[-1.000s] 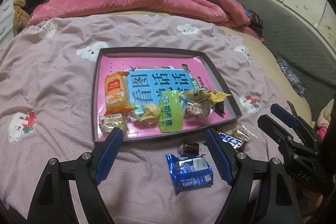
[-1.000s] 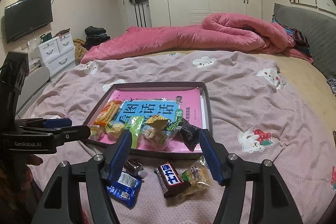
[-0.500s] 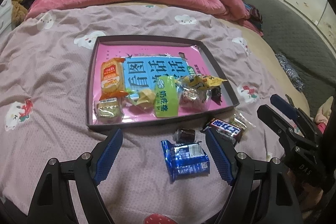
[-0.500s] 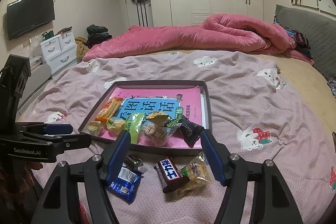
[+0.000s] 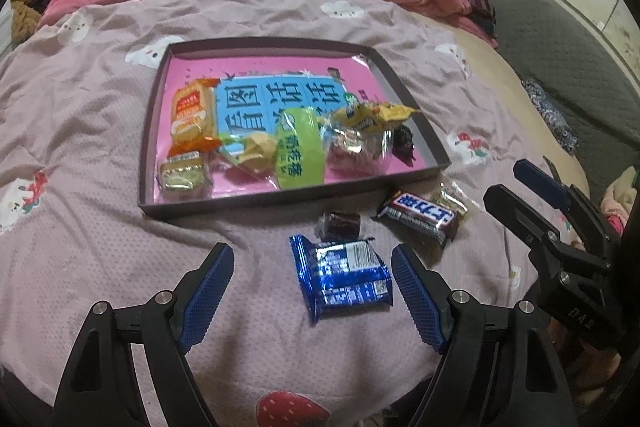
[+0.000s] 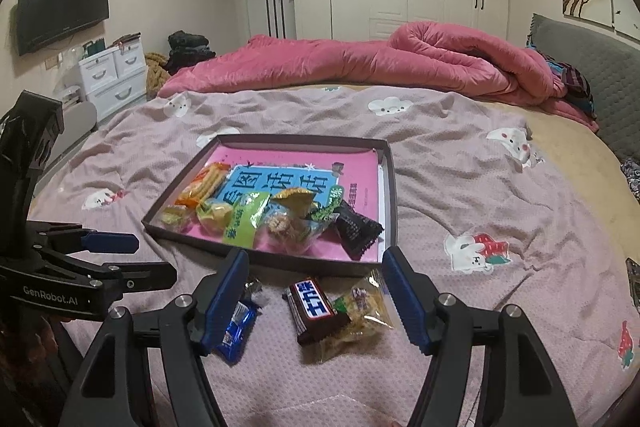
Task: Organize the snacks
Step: 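Move both grippers above the blue-wrapped biscuit and chocolate bar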
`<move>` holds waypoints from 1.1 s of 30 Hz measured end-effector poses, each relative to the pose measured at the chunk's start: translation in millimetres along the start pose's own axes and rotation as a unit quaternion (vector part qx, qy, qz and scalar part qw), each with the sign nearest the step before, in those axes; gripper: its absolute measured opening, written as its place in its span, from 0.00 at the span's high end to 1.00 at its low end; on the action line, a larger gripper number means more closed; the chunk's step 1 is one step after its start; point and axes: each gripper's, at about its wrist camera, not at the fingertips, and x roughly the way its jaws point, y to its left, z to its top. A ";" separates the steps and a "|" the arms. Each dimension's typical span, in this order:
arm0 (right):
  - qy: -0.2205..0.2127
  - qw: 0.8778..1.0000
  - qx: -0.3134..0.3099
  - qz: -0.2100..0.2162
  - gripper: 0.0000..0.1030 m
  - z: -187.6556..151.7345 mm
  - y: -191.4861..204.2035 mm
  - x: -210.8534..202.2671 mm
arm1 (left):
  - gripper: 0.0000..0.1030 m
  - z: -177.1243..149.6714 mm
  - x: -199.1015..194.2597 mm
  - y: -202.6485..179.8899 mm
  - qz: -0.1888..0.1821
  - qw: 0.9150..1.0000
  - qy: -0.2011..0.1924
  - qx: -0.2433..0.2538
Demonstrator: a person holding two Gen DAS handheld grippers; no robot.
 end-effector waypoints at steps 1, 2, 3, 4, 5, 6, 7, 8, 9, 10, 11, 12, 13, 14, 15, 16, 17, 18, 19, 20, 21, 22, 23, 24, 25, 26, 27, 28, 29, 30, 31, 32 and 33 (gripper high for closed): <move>0.001 1.000 0.000 -0.001 0.33 -0.7 -0.6 0.1 | 0.20 -1.1 1.5 -1.0 0.000 1.000 0.002 0.001; 0.002 1.000 -0.001 -0.002 0.33 -1.1 -0.9 0.1 | 0.20 -1.9 2.5 -1.9 0.000 1.000 0.004 0.002; 0.002 1.000 -0.002 -0.003 0.33 -1.4 -0.6 0.0 | 0.20 -2.6 3.7 -2.9 0.000 1.000 0.006 0.003; 0.002 1.000 -0.003 -0.004 0.33 -1.9 -0.8 -0.3 | 0.20 -3.8 4.8 -4.2 0.001 1.000 0.009 0.005; 0.003 1.000 -0.004 -0.005 0.33 -2.3 -0.9 -0.3 | 0.20 -5.0 6.3 -5.6 0.001 1.000 0.012 0.006; 0.003 1.000 -0.005 -0.006 0.33 -2.5 -0.9 -0.1 | 0.20 -6.2 8.0 -6.8 0.001 1.000 0.015 0.008; 0.005 1.000 -0.006 -0.006 0.33 -2.9 -0.9 0.3 | 0.20 -7.3 9.6 -7.9 0.001 1.000 0.017 0.010; 0.007 1.000 -0.010 -0.009 0.33 -3.6 -0.9 0.9 | 0.20 -7.9 11.1 -8.9 0.001 1.000 0.020 0.011; 0.008 1.000 -0.013 -0.011 0.33 -4.1 -0.4 1.3 | 0.20 -8.9 12.8 -9.8 0.002 1.000 0.023 0.013; 0.009 1.000 -0.017 -0.013 0.33 -4.8 -0.1 1.7 | 0.20 -9.7 14.3 -10.4 0.002 1.000 0.026 0.014; 0.011 1.000 -0.020 -0.013 0.33 -5.2 0.2 1.9 | 0.20 -10.9 16.4 -11.4 0.002 0.999 0.029 0.015; 0.012 1.000 -0.024 -0.013 0.33 -5.7 0.8 2.4 | 0.20 -12.1 18.6 -12.3 0.002 0.999 0.033 0.016; 0.014 0.999 -0.026 -0.012 0.33 -6.5 0.8 2.9 | 0.20 -12.7 20.7 -12.7 0.002 0.999 0.036 0.017; 0.018 0.999 -0.028 -0.011 0.33 -7.4 0.8 4.0 | 0.20 -13.4 23.1 -13.2 0.003 0.999 0.040 0.017; 0.021 0.999 -0.030 -0.010 0.33 -8.3 0.7 5.2 | 0.20 -14.0 25.5 -13.7 0.003 0.999 0.044 0.017; 0.024 0.999 -0.030 -0.007 0.33 -9.3 0.2 6.7 | 0.20 -15.0 28.0 -14.4 0.002 0.999 0.048 0.017; 0.027 0.999 -0.031 -0.006 0.33 -10.2 -0.2 7.9 | 0.20 -15.9 30.8 -15.0 0.002 0.999 0.051 0.017; 0.031 0.999 -0.031 -0.004 0.33 -11.0 -1.0 9.5 | 0.20 -16.5 32.8 -15.3 0.004 0.998 0.055 0.017; 0.033 0.999 -0.031 -0.002 0.33 -11.9 -1.6 10.8 | 0.20 -17.0 35.0 -15.6 0.003 0.998 0.058 0.016; 0.037 0.999 -0.031 0.000 0.33 -13.0 -2.6 12.4 | 0.20 -17.4 37.3 -15.7 0.002 0.998 0.061 0.014; 0.041 0.999 -0.032 0.001 0.33 -14.2 -3.7 14.1 | 0.20 -17.7 38.5 -15.4 0.002 0.998 0.063 0.013; 0.044 0.999 -0.033 0.001 0.33 -15.0 -4.6 15.0 | 0.20 -17.6 40.5 -15.2 0.001 0.998 0.066 0.010; 0.047 0.998 -0.035 0.001 0.33 -16.2 -5.6 16.8 | 0.20 -17.7 41.7 -15.1 0.001 0.998 0.068 0.009; 0.051 0.998 -0.037 -0.001 0.33 -17.2 -6.5 18.6 | 0.20 -17.8 43.2 -15.4 0.001 0.998 0.070 0.007; 0.053 0.998 -0.041 -0.001 0.33 -18.2 -7.1 20.2 | 0.20 -17.7 45.4 -16.0 0.001 0.997 0.072 0.006; 0.056 0.997 -0.045 0.001 0.33 -19.4 -7.3 22.1 | 0.20 -17.7 47.0 -16.5 0.001 0.997 0.074 0.006; 0.060 0.997 -0.051 0.001 0.33 -20.9 -6.7 24.3 | 0.20 -17.6 49.2 -17.2 0.001 0.997 0.077 0.005; 0.061 0.997 -0.054 0.001 0.33 -21.7 -6.2 25.3 | 0.20 -17.3 50.9 -17.8 0.002 0.997 0.078 0.005; 0.063 0.996 -0.059 0.003 0.33 -23.0 -5.6 26.9 | 0.20 -17.3 52.2 -18.6 0.003 0.997 0.079 0.006; 0.065 0.996 -0.062 0.005 0.33 -24.0 -5.0 28.3 | 0.20 -17.2 53.4 -19.6 0.004 0.997 0.081 0.007; 0.067 0.996 -0.066 0.005 0.33 -24.7 -4.3 30.1 | 0.20 -17.0 55.1 -20.9 0.005 0.997 0.082 0.007; 0.069 0.995 -0.071 0.007 0.33 -25.6 -3.8 31.5 | 0.20 -16.7 56.8 -22.2 0.006 0.996 0.083 0.008; 0.070 0.995 -0.075 0.009 0.33 -26.5 -3.5 32.9 | 0.20 -16.2 58.1 -23.5 0.007 0.996 0.083 0.008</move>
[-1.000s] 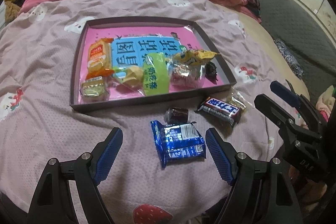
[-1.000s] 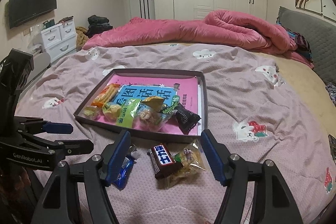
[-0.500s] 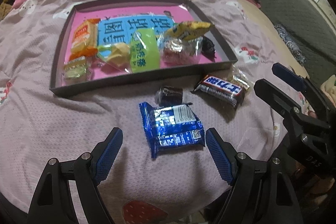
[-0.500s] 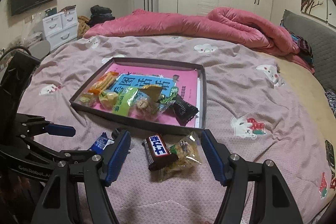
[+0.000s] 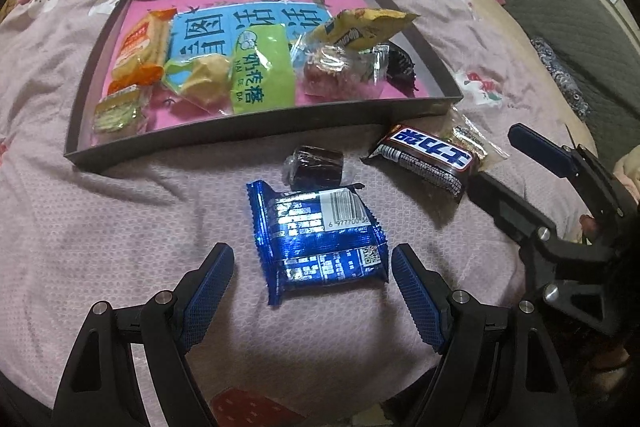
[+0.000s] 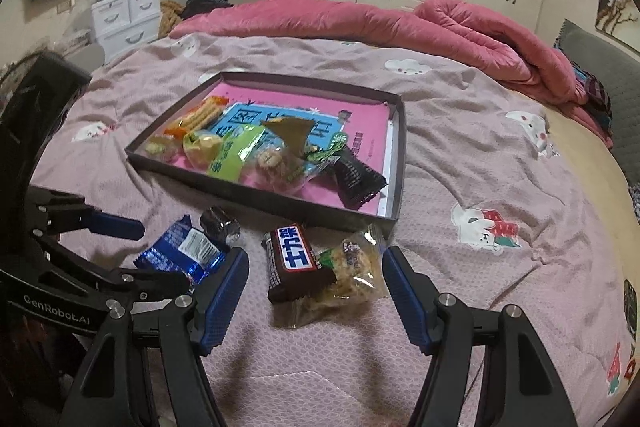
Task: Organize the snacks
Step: 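Move both grippers above the blue-wrapped biscuit and chocolate bar, then close the left gripper on the blue biscuit while the right grasps the chocolate bar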
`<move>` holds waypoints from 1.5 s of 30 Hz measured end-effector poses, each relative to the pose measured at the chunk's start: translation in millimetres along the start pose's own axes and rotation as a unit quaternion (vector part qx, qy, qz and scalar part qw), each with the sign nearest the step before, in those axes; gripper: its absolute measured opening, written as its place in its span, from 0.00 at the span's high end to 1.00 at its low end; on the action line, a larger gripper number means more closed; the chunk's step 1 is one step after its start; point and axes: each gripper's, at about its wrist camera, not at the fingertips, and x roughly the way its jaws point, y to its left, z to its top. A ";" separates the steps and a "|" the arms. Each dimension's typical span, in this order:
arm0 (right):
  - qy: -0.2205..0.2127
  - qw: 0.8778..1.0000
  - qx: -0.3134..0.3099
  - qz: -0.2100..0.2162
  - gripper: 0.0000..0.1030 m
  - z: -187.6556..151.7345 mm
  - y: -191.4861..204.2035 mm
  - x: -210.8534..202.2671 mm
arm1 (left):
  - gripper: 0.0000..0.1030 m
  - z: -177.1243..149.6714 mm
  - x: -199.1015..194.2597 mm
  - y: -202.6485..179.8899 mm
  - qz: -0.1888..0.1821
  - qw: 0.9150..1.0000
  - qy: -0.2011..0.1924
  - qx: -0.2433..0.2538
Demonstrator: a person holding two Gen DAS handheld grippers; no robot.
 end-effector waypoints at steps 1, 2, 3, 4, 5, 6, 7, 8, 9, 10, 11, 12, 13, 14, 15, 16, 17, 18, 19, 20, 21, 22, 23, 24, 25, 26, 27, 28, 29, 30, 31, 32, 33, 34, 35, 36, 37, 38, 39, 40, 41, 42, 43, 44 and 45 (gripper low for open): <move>0.002 1.000 -0.003 0.000 0.33 -0.3 0.0 1.4 | 0.20 1.2 1.5 -1.2 0.004 1.000 0.000 0.000; 0.002 1.000 -0.005 0.001 0.33 -0.5 -0.7 2.5 | 0.20 1.8 2.9 -1.5 0.006 1.000 0.001 -0.001; 0.002 1.000 -0.006 0.002 0.33 -0.7 -0.9 3.3 | 0.20 2.2 4.0 -1.5 0.006 1.000 0.003 -0.002; 0.003 1.000 -0.007 0.003 0.33 -1.0 -1.7 4.7 | 0.20 4.0 7.1 -2.3 0.006 1.000 0.005 -0.003; 0.003 1.000 -0.008 0.004 0.33 -1.1 -2.2 5.3 | 0.20 4.1 8.7 -2.5 0.007 1.000 0.005 -0.003; 0.003 1.000 -0.007 0.006 0.33 -1.4 -3.1 6.0 | 0.20 4.7 10.6 -2.7 0.011 1.000 0.007 -0.002; 0.004 1.000 -0.006 0.008 0.33 -1.7 -4.0 6.6 | 0.20 5.4 13.6 -2.8 0.014 1.000 0.010 -0.003; 0.005 1.000 -0.006 0.010 0.33 -2.0 -4.3 7.5 | 0.20 5.9 15.8 -2.8 0.015 1.000 0.011 -0.003; 0.005 1.000 -0.008 0.010 0.33 -2.3 -4.0 8.3 | 0.20 6.5 18.6 -2.8 0.015 1.000 0.013 -0.003; 0.006 1.000 -0.011 0.010 0.33 -2.4 -3.5 8.8 | 0.20 6.3 20.1 -2.7 0.014 1.000 0.014 -0.003; 0.007 1.000 -0.014 0.010 0.33 -2.4 -2.9 9.5 | 0.20 6.7 22.1 -2.9 0.013 1.000 0.015 -0.002; 0.007 1.000 -0.016 0.011 0.33 -2.0 -2.4 10.1 | 0.20 7.3 23.6 -2.8 0.013 1.000 0.015 -0.002; 0.008 1.000 -0.018 0.011 0.33 -1.7 -1.8 11.1 | 0.20 7.4 24.6 -3.0 0.012 1.000 0.015 -0.002; 0.009 1.000 -0.019 0.012 0.33 -1.2 -1.1 12.3 | 0.20 7.6 24.9 -2.5 0.011 1.000 0.013 -0.003; 0.010 1.000 -0.021 0.012 0.33 -0.8 -0.2 13.3 | 0.20 7.3 24.7 -1.4 0.010 1.000 0.011 -0.006; 0.010 1.000 -0.023 0.013 0.33 -0.4 0.7 14.2 | 0.20 6.9 24.0 0.5 0.008 1.000 0.009 -0.009; 0.010 1.000 -0.025 0.013 0.33 -0.4 1.5 14.8 | 0.20 6.0 22.9 2.7 0.008 1.000 0.009 -0.012; 0.010 1.000 -0.027 0.013 0.33 0.0 2.2 15.9 | 0.20 6.2 22.5 4.8 0.009 1.000 0.006 -0.015; 0.010 0.999 -0.028 0.014 0.33 0.4 3.1 17.3 | 0.20 4.7 20.1 8.5 0.008 1.000 0.004 -0.018; 0.011 0.999 -0.031 0.016 0.33 0.7 4.4 19.2 | 0.20 4.4 19.5 10.5 0.008 1.000 0.004 -0.021; 0.012 0.999 -0.034 0.016 0.33 0.7 5.3 20.1 | 0.20 3.2 18.3 13.1 0.007 1.000 0.004 -0.023; 0.013 0.999 -0.037 0.016 0.33 1.1 6.7 22.2 | 0.20 2.8 17.6 15.3 0.008 1.000 0.004 -0.025; 0.013 0.999 -0.040 0.018 0.33 1.4 8.1 24.0 | 0.20 2.3 17.0 16.6 0.008 1.000 0.003 -0.026; 0.013 0.999 -0.043 0.018 0.34 1.9 9.2 25.6 | 0.20 1.6 16.4 18.0 0.008 1.000 0.003 -0.026; 0.012 0.999 -0.045 0.019 0.35 2.1 10.3 27.0 | 0.20 0.5 15.8 19.0 0.010 1.000 0.002 -0.025; 0.013 0.999 -0.047 0.020 0.38 2.7 11.6 28.7 | 0.20 0.0 15.3 19.7 0.011 1.000 0.002 -0.025; 0.013 0.998 -0.050 0.022 0.42 3.1 12.4 30.1 | 0.20 -0.3 14.9 20.4 0.012 1.000 0.001 -0.025; 0.013 0.998 -0.052 0.023 0.43 3.6 13.8 32.1 | 0.20 -0.7 14.3 21.1 0.013 1.000 0.001 -0.026; 0.015 0.998 -0.054 0.024 0.46 4.0 15.1 34.7 | 0.20 -1.0 13.7 22.1 0.013 1.000 0.001 -0.027; 0.018 0.998 -0.057 0.025 0.49 4.5 16.4 37.7 | 0.20 -1.1 13.4 22.8 0.014 1.000 0.000 -0.028; 0.020 0.998 -0.061 0.025 0.50 4.4 18.4 40.5 | 0.20 -1.7 12.8 24.5 0.014 0.999 0.000 -0.029; 0.022 0.997 -0.064 0.024 0.52 4.3 20.0 42.9 | 0.20 -1.6 12.8 24.8 0.014 0.999 0.000 -0.029; 0.024 0.997 -0.066 0.023 0.54 4.4 21.6 44.9 | 0.20 -1.8 12.9 24.6 0.015 0.999 0.000 -0.028; 0.027 0.997 -0.065 0.024 0.57 4.9 22.9 47.7 | 0.20 -2.5 12.5 24.9 0.016 1.000 0.000 -0.027; 0.031 0.997 -0.064 0.025 0.62 5.1 23.3 50.5 | 0.20 -2.6 12.5 24.8 0.017 0.999 0.000 -0.027; 0.035 0.997 -0.063 0.025 0.67 5.2 23.7 54.1 | 0.20 -2.9 12.3 24.9 0.017 0.999 0.000 -0.027; 0.037 0.997 -0.062 0.027 0.68 4.9 24.0 56.2 | 0.20 -2.9 12.3 24.8 0.017 0.999 0.000 -0.027; 0.037 0.997 -0.061 0.031 0.71 5.0 24.2 57.0 | 0.20 -2.9 12.3 24.9 0.017 0.999 0.000 -0.027; 0.038 0.997 -0.057 0.035 0.71 5.4 23.9 58.1 | 0.20 -2.9 12.2 24.8 0.017 0.999 0.000 -0.028; 0.039 0.997 -0.052 0.038 0.71 5.7 23.2 58.8 | 0.20 -2.9 12.3 24.9 0.016 0.999 0.000 -0.030; 0.038 0.997 -0.046 0.041 0.71 5.8 21.9 58.1 | 0.20 -2.4 12.9 24.8 0.016 0.999 0.000 -0.031; 0.036 0.997 -0.039 0.048 0.71 5.8 20.0 56.6 | 0.20 -1.7 13.6 24.3 0.017 0.999 0.000 -0.031; 0.034 0.997 -0.032 0.055 0.71 5.5 18.3 54.9 | 0.20 -1.3 13.8 23.4 0.017 0.999 0.000 -0.031; 0.033 0.997 -0.027 0.057 0.71 5.1 16.9 53.2 | 0.20 -1.4 13.9 23.0 0.018 0.999 0.000 -0.031; 0.032 0.998 -0.025 0.057 0.71 4.7 16.1 51.7 | 0.20 -1.0 14.5 22.3 0.018 0.999 0.000 -0.030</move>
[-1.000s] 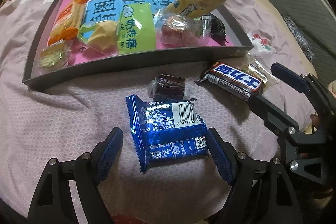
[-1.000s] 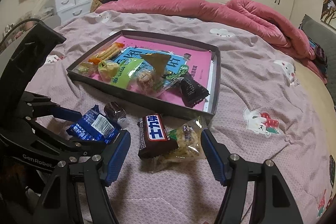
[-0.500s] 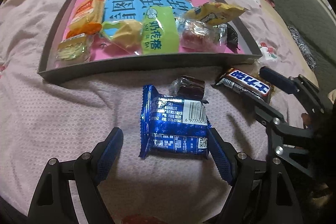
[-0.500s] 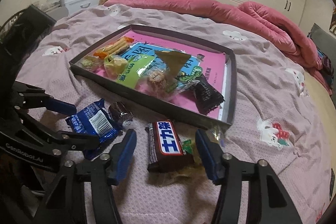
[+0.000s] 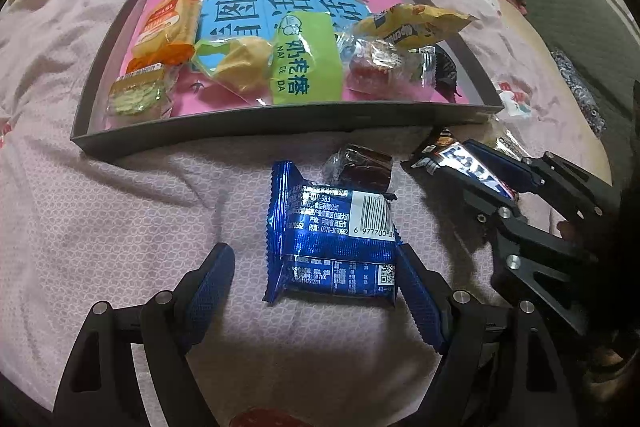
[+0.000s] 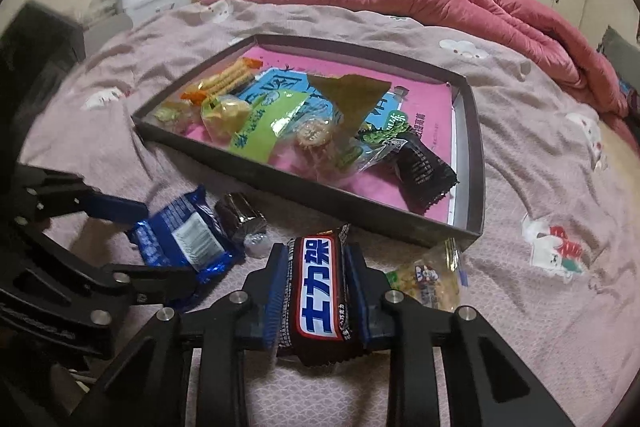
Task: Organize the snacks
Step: 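Close the left gripper on the blue biscuit while the right grasps the chocolate bar, then carry the blue biscuit over the tray with the left gripper while the right carries the chocolate bar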
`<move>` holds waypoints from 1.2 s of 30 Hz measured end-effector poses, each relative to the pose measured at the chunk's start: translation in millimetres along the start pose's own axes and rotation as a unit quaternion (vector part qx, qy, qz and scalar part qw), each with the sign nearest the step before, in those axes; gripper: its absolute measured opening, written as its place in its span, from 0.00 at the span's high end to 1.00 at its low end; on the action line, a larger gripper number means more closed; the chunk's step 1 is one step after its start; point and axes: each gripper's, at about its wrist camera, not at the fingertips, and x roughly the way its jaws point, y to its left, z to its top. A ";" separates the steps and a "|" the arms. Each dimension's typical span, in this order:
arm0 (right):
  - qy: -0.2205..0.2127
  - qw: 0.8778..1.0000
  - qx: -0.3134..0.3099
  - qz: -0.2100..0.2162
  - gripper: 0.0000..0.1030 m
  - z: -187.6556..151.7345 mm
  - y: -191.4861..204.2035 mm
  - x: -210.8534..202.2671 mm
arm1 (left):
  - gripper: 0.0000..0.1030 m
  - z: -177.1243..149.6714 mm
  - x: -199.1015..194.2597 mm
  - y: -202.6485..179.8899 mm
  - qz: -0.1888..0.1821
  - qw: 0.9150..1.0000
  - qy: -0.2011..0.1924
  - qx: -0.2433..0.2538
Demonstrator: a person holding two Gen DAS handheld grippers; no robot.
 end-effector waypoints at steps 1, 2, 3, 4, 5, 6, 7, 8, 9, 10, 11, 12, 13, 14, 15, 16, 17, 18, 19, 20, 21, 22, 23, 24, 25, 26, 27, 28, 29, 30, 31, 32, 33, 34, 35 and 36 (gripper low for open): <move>-0.001 1.000 0.002 -0.002 0.71 -0.8 -0.8 -2.0 | 0.19 0.6 0.6 -0.7 0.000 1.000 0.000 0.000; -0.003 1.000 0.007 0.000 0.71 -1.6 -1.9 -4.4 | 0.20 0.8 0.8 -0.9 0.000 1.000 0.000 -0.001; -0.006 1.000 0.010 0.001 0.71 -2.5 -2.8 -7.0 | 0.20 1.3 1.2 -1.2 0.000 1.000 0.000 -0.002; -0.008 1.000 0.016 0.002 0.71 -3.4 -4.4 -9.9 | 0.20 2.5 2.1 -1.5 0.000 1.000 0.001 -0.006; -0.011 1.000 0.023 0.001 0.71 -4.9 -6.4 -12.9 | 0.20 3.6 2.7 -1.5 -0.001 1.000 0.001 -0.009; -0.012 1.000 0.027 -0.001 0.71 -6.0 -7.4 -14.7 | 0.20 5.2 3.8 -1.8 -0.001 1.000 0.000 -0.012; -0.012 0.999 0.033 -0.001 0.71 -7.1 -8.9 -16.8 | 0.21 7.3 5.2 -2.2 -0.001 1.000 -0.001 -0.016; -0.014 0.999 0.037 0.001 0.71 -7.3 -10.0 -18.5 | 0.22 7.9 5.3 -2.4 -0.002 1.000 -0.001 -0.018; -0.018 0.999 0.043 0.004 0.71 -7.9 -10.8 -21.2 | 0.24 8.5 5.5 -2.9 -0.004 1.000 -0.003 -0.018; -0.021 0.999 0.048 0.006 0.71 -7.9 -11.6 -23.6 | 0.30 8.1 5.0 -2.6 -0.007 1.000 -0.005 -0.018; -0.024 0.998 0.052 0.008 0.71 -7.5 -12.2 -25.9 | 0.33 8.2 5.0 -3.0 -0.011 1.000 -0.005 -0.017; -0.027 0.998 0.054 0.008 0.71 -7.1 -12.4 -27.6 | 0.38 8.4 4.7 -3.7 -0.013 1.000 -0.006 -0.015; -0.031 0.998 0.055 0.008 0.71 -6.5 -11.9 -29.4 | 0.40 8.1 4.3 -5.7 -0.015 1.000 -0.006 -0.011; -0.033 0.998 0.056 0.009 0.71 -5.7 -11.6 -30.7 | 0.41 8.0 4.0 -7.6 -0.012 1.000 -0.007 -0.006; -0.035 0.998 0.058 0.010 0.71 -4.9 -11.3 -31.9 | 0.43 7.8 3.1 -9.9 -0.010 1.000 -0.010 0.001; -0.038 0.997 0.060 0.011 0.71 -4.4 -11.0 -33.6 | 0.45 7.2 2.0 -10.9 -0.009 1.000 -0.011 0.004; -0.041 0.997 0.063 0.013 0.71 -4.0 -11.0 -35.4 | 0.45 6.9 0.6 -11.0 -0.009 1.000 -0.013 0.006; -0.044 0.997 0.065 0.016 0.71 -3.6 -11.0 -37.4 | 0.47 6.4 -1.5 -10.8 -0.010 1.000 -0.015 0.007; -0.049 0.996 0.068 0.018 0.71 -3.1 -11.0 -40.4 | 0.47 5.9 -4.2 -10.6 -0.011 1.000 -0.016 0.008; -0.052 0.996 0.069 0.017 0.71 -2.4 -10.9 -42.3 | 0.47 5.3 -7.4 -10.0 -0.012 1.000 -0.017 0.009; -0.055 0.996 0.071 0.017 0.71 -1.6 -11.4 -44.9 | 0.47 4.5 -10.8 -8.5 -0.014 1.000 -0.019 0.009; -0.059 0.995 0.074 0.018 0.71 -0.9 -11.8 -47.7 | 0.47 3.8 -14.8 -7.5 -0.015 1.000 -0.022 0.008; -0.065 0.995 0.076 0.019 0.71 -0.1 -12.2 -50.7 | 0.47 3.3 -19.6 -6.1 -0.014 0.999 -0.028 0.008; -0.070 0.994 0.079 0.019 0.71 0.9 -12.6 -53.7 | 0.47 3.8 -24.9 -4.8 -0.014 0.999 -0.034 0.008; -0.072 0.994 0.081 0.018 0.71 1.9 -12.9 -55.2 | 0.47 4.7 -29.8 -3.5 -0.015 0.999 -0.040 0.007; -0.076 0.994 0.083 0.017 0.71 3.2 -13.3 -58.1 | 0.47 5.5 -34.1 -2.3 -0.014 0.999 -0.046 0.006; -0.079 0.993 0.084 0.016 0.71 3.8 -13.2 -59.9 | 0.47 6.4 -38.7 -0.8 -0.013 0.998 -0.053 0.004; -0.083 0.993 0.085 0.013 0.71 4.9 -13.5 -62.1 | 0.47 8.1 -44.9 0.5 -0.011 0.998 -0.063 0.003; -0.085 0.993 0.086 0.010 0.71 6.1 -14.0 -63.7 | 0.47 9.4 -48.8 1.5 -0.009 0.998 -0.069 0.003; -0.088 0.992 0.090 0.009 0.71 7.6 -16.2 -65.8 | 0.47 11.1 -53.3 2.7 -0.007 0.997 -0.076 0.002; -0.093 0.991 0.093 0.008 0.71 8.7 -17.4 -67.7 | 0.47 12.9 -56.7 4.0 -0.005 0.997 -0.082 0.000; -0.097 0.991 0.094 0.006 0.71 10.1 -18.5 -69.4 | 0.47 14.1 -59.4 5.3 -0.004 0.996 -0.086 -0.001; -0.099 0.991 0.096 0.003 0.71 11.5 -19.3 -70.3 | 0.47 15.0 -62.3 6.7 -0.004 0.996 -0.090 -0.003; -0.100 0.990 0.096 -0.001 0.71 12.9 -20.2 -71.2 | 0.47 16.8 -65.3 7.9 -0.002 0.995 -0.095 -0.003; -0.103 0.990 0.097 -0.003 0.71 14.6 -21.2 -72.0 | 0.47 18.4 -67.2 8.9 0.000 0.995 -0.099 -0.004; -0.106 0.989 0.099 -0.005 0.71 16.1 -22.3 -72.9 | 0.47 20.4 -69.1 9.9 0.002 0.995 -0.103 -0.005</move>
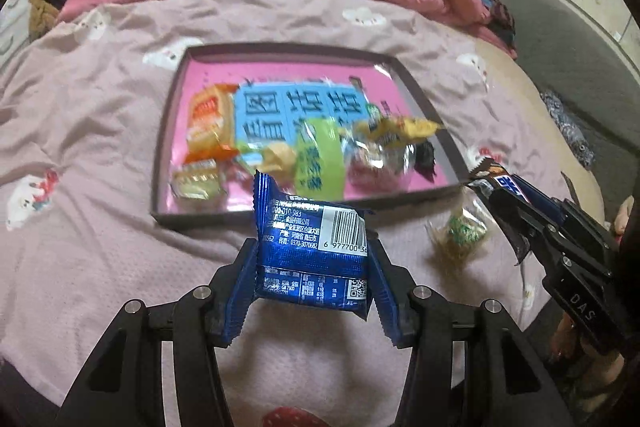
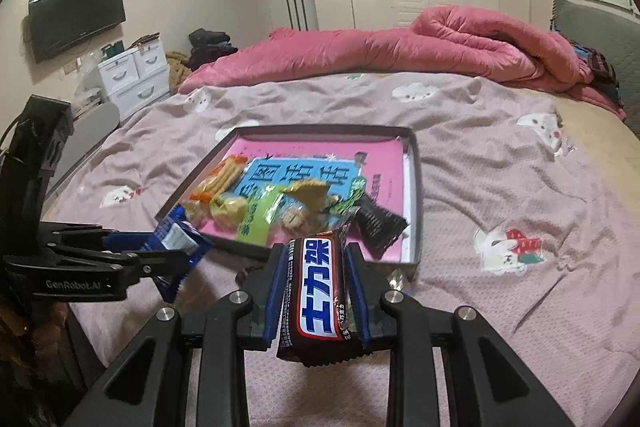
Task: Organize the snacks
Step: 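Carry the blue biscuit over the tray with the left gripper while the right carries the chocolate bar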
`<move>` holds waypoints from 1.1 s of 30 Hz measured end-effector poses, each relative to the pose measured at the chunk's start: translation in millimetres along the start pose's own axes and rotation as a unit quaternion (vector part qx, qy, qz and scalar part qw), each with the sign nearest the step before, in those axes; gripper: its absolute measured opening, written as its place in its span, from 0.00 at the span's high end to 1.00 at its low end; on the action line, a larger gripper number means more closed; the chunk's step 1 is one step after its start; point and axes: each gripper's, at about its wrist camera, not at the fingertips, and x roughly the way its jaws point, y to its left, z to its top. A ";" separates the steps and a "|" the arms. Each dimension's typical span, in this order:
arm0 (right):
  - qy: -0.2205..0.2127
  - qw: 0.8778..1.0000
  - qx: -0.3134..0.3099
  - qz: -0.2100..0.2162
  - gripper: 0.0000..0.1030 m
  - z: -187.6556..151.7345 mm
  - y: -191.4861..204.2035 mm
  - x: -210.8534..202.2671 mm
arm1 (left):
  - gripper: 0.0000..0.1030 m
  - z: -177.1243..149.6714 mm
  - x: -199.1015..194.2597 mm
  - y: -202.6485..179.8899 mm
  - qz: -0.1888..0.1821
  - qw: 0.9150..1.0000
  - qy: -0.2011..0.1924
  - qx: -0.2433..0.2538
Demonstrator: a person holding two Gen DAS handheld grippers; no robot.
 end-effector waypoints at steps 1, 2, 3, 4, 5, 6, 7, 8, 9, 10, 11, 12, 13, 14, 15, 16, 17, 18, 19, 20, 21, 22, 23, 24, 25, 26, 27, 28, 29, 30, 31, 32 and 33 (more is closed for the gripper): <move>-0.002 1.000 0.001 -0.001 0.71 0.9 -0.3 -0.2 | 0.47 2.7 -1.7 1.2 0.002 1.000 -0.005 -0.001; -0.004 1.000 0.001 -0.003 0.71 2.5 -0.9 -0.3 | 0.47 4.6 -2.7 2.3 0.003 1.000 -0.007 -0.003; -0.006 1.000 0.002 -0.007 0.71 4.2 -1.6 -0.3 | 0.47 7.4 -3.9 4.5 0.005 1.000 -0.011 -0.005; -0.008 1.000 0.003 -0.008 0.71 5.6 -2.3 -0.1 | 0.47 9.5 -4.7 6.3 0.006 1.000 -0.014 -0.008; -0.010 1.000 0.003 -0.010 0.71 7.0 -2.4 0.3 | 0.47 11.7 -4.8 7.8 0.007 1.000 -0.016 -0.009; -0.012 1.000 0.003 -0.014 0.71 8.6 -2.6 0.3 | 0.47 13.3 -5.3 8.9 0.009 1.000 -0.019 -0.011; -0.014 1.000 0.003 -0.016 0.71 10.2 -3.3 0.5 | 0.47 15.9 -6.0 11.4 0.012 1.000 -0.023 -0.014; -0.016 1.000 0.004 -0.017 0.71 12.1 -4.1 1.1 | 0.47 17.8 -5.9 12.9 0.013 0.999 -0.025 -0.015; -0.019 1.000 0.005 -0.019 0.71 13.7 -4.8 1.5 | 0.47 19.6 -5.5 14.6 0.014 0.999 -0.027 -0.017; -0.020 1.000 0.006 -0.022 0.71 15.7 -5.5 2.4 | 0.47 21.4 -4.9 16.4 0.014 0.999 -0.028 -0.020; -0.020 0.999 0.006 -0.024 0.71 17.7 -6.0 3.7 | 0.47 23.3 -4.7 18.3 0.014 0.999 -0.030 -0.022; -0.021 0.999 0.006 -0.027 0.71 19.6 -6.5 4.9 | 0.47 25.1 -4.3 19.6 0.014 0.999 -0.032 -0.024; -0.023 0.999 0.006 -0.030 0.71 21.7 -6.9 6.0 | 0.47 27.4 -3.9 20.8 0.016 0.999 -0.035 -0.025; -0.023 0.999 0.007 -0.030 0.71 22.8 -7.6 6.9 | 0.47 28.9 -3.8 21.4 0.018 0.999 -0.037 -0.025; -0.024 0.999 0.008 -0.031 0.71 24.6 -8.0 8.3 | 0.47 31.0 -3.3 22.5 0.018 0.999 -0.039 -0.026; -0.025 0.999 0.009 -0.033 0.71 25.9 -8.5 9.5 | 0.47 32.8 -3.1 23.1 0.018 0.999 -0.040 -0.028; -0.025 0.999 0.010 -0.035 0.71 27.3 -9.0 10.9 | 0.47 34.1 -2.5 23.8 0.018 0.999 -0.041 -0.028; -0.026 0.999 0.011 -0.035 0.71 28.9 -9.4 12.5 | 0.47 35.7 -1.6 24.2 0.019 0.999 -0.042 -0.029; -0.026 0.999 0.012 -0.037 0.71 29.7 -9.5 13.5 | 0.47 37.5 -0.5 24.5 0.021 0.998 -0.044 -0.028; -0.026 0.999 0.013 -0.039 0.71 31.1 -10.1 15.3 | 0.47 38.5 0.1 24.6 0.022 0.998 -0.044 -0.029; -0.026 0.999 0.014 -0.040 0.71 32.4 -10.8 17.4 | 0.47 40.0 1.6 25.3 0.022 0.998 -0.044 -0.029; -0.026 0.999 0.016 -0.040 0.71 33.7 -11.7 19.0 | 0.47 41.4 3.1 26.1 0.022 0.998 -0.043 -0.030; -0.026 0.999 0.017 -0.042 0.71 35.3 -12.6 21.0 | 0.47 42.2 4.2 26.8 0.022 0.998 -0.043 -0.031; -0.026 0.999 0.018 -0.043 0.71 36.1 -13.3 22.1 | 0.47 43.0 5.3 27.5 0.023 0.998 -0.043 -0.031; -0.025 0.999 0.018 -0.044 0.71 37.2 -13.8 23.9 | 0.47 43.9 6.7 27.8 0.024 0.998 -0.042 -0.030; -0.025 0.998 0.018 -0.047 0.71 38.2 -14.3 25.5 | 0.47 44.6 7.9 28.1 0.025 0.998 -0.042 -0.030; -0.025 0.998 0.020 -0.047 0.71 39.2 -15.0 27.0 | 0.47 45.4 9.5 28.4 0.026 0.998 -0.041 -0.030; -0.025 0.998 0.020 -0.047 0.71 39.8 -15.2 28.4 | 0.47 45.9 10.7 28.3 0.027 0.998 -0.041 -0.030; -0.024 0.998 0.020 -0.049 0.71 40.4 -15.3 29.9 | 0.47 46.6 11.8 28.5 0.026 0.998 -0.040 -0.031; -0.024 0.998 0.021 -0.050 0.71 40.9 -15.9 31.4 | 0.47 47.1 12.9 28.4 0.026 0.998 -0.040 -0.031; -0.023 0.998 0.022 -0.049 0.71 41.1 -16.6 32.9 | 0.47 47.6 14.5 27.9 0.028 0.998 -0.040 -0.029; -0.022 0.998 0.023 -0.050 0.71 41.0 -17.2 34.2 | 0.47 48.0 15.6 27.7 0.029 0.998 -0.039 -0.029; -0.021 0.998 0.023 -0.052 0.71 41.1 -17.8 35.5 | 0.47 48.6 17.1 27.6 0.028 0.998 -0.039 -0.029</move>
